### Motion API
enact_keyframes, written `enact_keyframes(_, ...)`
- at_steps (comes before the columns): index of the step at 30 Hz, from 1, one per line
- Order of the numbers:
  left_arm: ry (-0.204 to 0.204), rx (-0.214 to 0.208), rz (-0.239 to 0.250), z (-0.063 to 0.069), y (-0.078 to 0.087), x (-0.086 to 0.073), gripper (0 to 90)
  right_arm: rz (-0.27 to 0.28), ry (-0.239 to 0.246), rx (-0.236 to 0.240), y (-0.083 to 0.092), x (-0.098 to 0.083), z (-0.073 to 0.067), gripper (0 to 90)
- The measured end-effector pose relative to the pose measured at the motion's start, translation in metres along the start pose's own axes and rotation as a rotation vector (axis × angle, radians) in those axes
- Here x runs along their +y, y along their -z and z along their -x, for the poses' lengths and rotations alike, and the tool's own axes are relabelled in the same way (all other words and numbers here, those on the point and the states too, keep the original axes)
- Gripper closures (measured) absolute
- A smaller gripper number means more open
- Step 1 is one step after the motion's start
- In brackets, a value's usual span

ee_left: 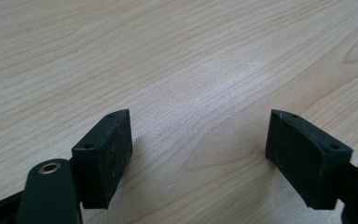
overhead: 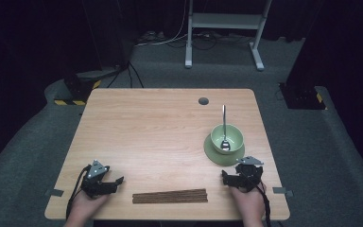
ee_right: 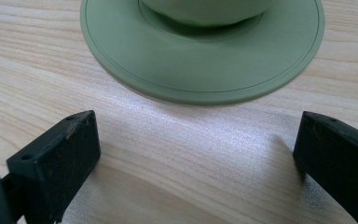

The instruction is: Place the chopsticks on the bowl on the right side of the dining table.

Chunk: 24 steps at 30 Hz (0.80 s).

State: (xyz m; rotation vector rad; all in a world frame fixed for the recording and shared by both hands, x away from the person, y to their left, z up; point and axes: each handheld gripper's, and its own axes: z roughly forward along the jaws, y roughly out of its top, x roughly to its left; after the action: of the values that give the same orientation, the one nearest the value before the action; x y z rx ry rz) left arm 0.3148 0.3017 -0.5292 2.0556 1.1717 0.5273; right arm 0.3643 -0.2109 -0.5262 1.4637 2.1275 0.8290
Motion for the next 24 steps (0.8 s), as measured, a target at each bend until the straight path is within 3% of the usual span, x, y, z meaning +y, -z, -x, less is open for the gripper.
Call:
enact_keyframes(17, 0.0, -0.004, -0.007, 0.001, -0.001, 0.0, 18.4, -0.01, 0.012, 0.004, 0.001, 0.002, 0.002, 1.4)
enact_keyframes(24, 0.011, 0.009, -0.013, 0.001, -0.001, 0.001, 15.3, 0.033, 0.042, 0.008, 0.017, 0.008, -0.008, 2.5)
